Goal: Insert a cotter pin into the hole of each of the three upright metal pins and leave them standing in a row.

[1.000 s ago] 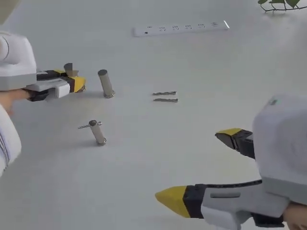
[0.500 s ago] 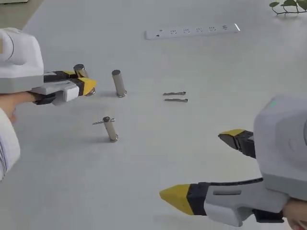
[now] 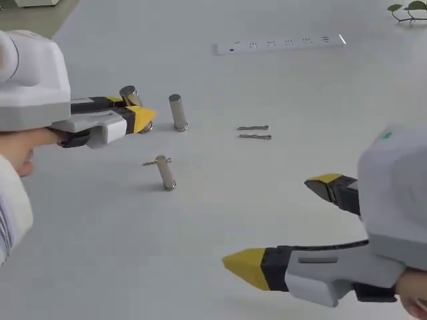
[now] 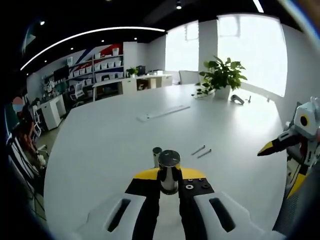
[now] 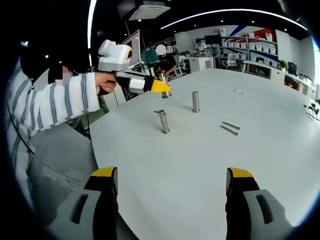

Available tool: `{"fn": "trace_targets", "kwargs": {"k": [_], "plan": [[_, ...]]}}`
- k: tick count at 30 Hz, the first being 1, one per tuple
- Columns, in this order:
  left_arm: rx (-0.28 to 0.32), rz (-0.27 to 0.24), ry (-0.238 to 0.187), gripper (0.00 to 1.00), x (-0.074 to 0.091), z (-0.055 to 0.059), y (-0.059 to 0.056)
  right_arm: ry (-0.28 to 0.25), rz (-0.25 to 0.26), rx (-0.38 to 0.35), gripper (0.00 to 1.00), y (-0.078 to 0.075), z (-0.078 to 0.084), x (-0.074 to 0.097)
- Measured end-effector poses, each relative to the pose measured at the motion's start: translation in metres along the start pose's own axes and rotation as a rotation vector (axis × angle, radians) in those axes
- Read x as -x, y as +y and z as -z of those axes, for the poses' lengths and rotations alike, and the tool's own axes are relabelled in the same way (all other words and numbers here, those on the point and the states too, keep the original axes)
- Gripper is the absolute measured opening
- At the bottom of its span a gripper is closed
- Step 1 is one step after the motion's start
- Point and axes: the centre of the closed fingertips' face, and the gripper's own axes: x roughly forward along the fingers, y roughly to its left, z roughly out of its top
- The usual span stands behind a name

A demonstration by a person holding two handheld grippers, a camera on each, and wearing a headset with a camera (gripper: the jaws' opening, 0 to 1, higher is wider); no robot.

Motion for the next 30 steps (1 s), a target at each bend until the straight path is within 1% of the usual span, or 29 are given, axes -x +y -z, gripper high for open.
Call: {"fn": "trace_targets", "kwargs": {"k": [4, 5, 6, 7, 9, 10, 11, 13, 14, 15, 17, 19, 20, 23, 28, 30], "plan": [[0.012, 0.027, -0.001, 0.09, 0.005, 0.000, -0.015, 0.002, -0.002, 0.007, 0.88, 0.001, 0.000, 0.000], [0.024, 0.026, -0.001, 0.09, 0.006, 0.001, -0.018, 0.003, -0.004, 0.008, 0.88, 0.001, 0.000, 0.000], [0.022, 0.027, -0.004, 0.09, 0.007, 0.000, -0.020, 0.004, -0.003, 0.008, 0.88, 0.001, 0.000, 0.000], [0.015, 0.035, -0.010, 0.09, 0.008, -0.001, -0.025, 0.004, -0.004, 0.010, 0.88, 0.001, 0.000, 0.000], [0.020, 0.043, -0.013, 0.09, 0.009, -0.002, -0.033, 0.005, -0.005, 0.009, 0.89, 0.001, 0.000, 0.000], [0.023, 0.046, -0.013, 0.09, 0.009, -0.002, -0.034, 0.004, -0.005, 0.008, 0.89, 0.001, 0.000, 0.000], [0.030, 0.055, -0.015, 0.09, 0.010, -0.003, -0.041, -0.001, -0.008, 0.007, 0.89, 0.001, -0.001, 0.000], [0.029, 0.067, -0.015, 0.09, 0.010, -0.003, -0.048, -0.010, -0.008, 0.007, 0.90, 0.001, -0.003, 0.000], [0.025, 0.077, -0.015, 0.09, 0.010, -0.002, -0.051, -0.020, -0.008, 0.006, 0.90, 0.001, -0.004, 0.000], [0.037, 0.090, -0.011, 0.09, 0.010, 0.000, -0.056, -0.040, -0.006, 0.002, 0.91, 0.001, -0.007, 0.001], [0.020, 0.107, -0.007, 0.09, 0.009, 0.002, -0.065, -0.063, -0.010, -0.014, 0.91, 0.002, -0.011, 0.002], [0.021, 0.123, -0.002, 0.09, 0.007, 0.003, -0.071, -0.084, -0.012, -0.021, 0.92, 0.002, -0.015, 0.003], [0.023, 0.126, -0.001, 0.09, 0.007, 0.003, -0.072, -0.087, -0.011, -0.021, 0.93, 0.002, -0.015, 0.003], [0.021, 0.148, 0.002, 0.09, 0.006, 0.004, -0.081, -0.102, -0.009, -0.019, 0.94, 0.001, -0.019, 0.005], [0.008, 0.174, 0.029, 0.09, 0.002, 0.015, -0.091, -0.115, -0.005, -0.021, 0.96, -0.001, -0.020, 0.006], [0.007, 0.180, 0.039, 0.09, 0.001, 0.020, -0.092, -0.121, -0.003, -0.029, 0.97, -0.002, -0.020, 0.006]]}}
